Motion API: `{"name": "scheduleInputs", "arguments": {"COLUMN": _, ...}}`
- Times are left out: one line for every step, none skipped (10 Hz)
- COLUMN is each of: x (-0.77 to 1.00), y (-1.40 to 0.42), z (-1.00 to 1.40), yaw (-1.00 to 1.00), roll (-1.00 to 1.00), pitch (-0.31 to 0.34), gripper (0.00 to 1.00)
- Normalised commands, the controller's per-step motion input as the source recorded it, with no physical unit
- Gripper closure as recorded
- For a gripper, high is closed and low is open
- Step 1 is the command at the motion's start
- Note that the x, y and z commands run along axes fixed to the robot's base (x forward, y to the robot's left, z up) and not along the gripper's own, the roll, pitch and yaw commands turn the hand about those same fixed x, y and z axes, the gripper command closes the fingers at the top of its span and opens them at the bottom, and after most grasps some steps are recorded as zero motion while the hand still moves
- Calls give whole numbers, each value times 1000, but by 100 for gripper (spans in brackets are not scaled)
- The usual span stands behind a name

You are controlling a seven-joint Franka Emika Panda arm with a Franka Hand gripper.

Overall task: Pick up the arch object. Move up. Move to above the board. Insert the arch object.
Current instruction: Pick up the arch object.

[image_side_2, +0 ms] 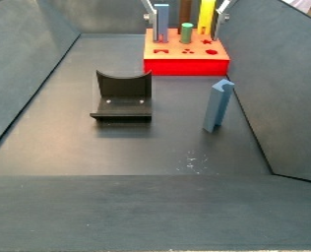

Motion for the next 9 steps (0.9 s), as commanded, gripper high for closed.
{"name": "scheduleInputs", "arguments": {"x": 0, "y": 89, "z": 0, "yaw": 9, "roll": 0, "pitch": 0, "gripper": 0}}
{"name": "scheduleInputs", "arguments": {"x": 0, "y": 131, "z": -83, "yaw": 274, "roll": -19, "pitch": 0, "gripper": 0}}
{"name": "scheduleInputs", "arguments": {"x": -483, "y": 143, "z": -203, "yaw": 523, "roll": 0, "pitch": -34, "gripper": 0}}
{"name": "scheduleInputs", "arguments": {"x": -334, "y": 20, "z": -260, "yaw": 857, "roll": 0, "pitch": -39, "gripper": 0}}
{"name": "scheduleInputs", "arguments": {"x": -317, "y": 6, "z": -286, "yaw": 880, "roll": 0, "pitch": -40, "gripper": 0}}
{"name": "scheduleInputs", "arguments": {"x": -274, "y": 0, "z": -331, "yaw": 931, "roll": 0, "pitch": -46, "gripper": 0}}
{"name": "scheduleInputs", "arguments": {"x": -191, "y": 0, "z": -374, "yaw": 1000, "roll": 0, "pitch": -44, "gripper": 0}}
{"name": "scheduleInputs", "arguments": {"x": -234, "y": 91, "z": -423, "yaw": 909, "roll": 20, "pitch": -11, "gripper": 0}}
{"name": "scheduleInputs", "arguments": {"x": -403, "y": 157, "z": -463, "yaw": 691, "roll": 79, "pitch": 0, "gripper": 0}}
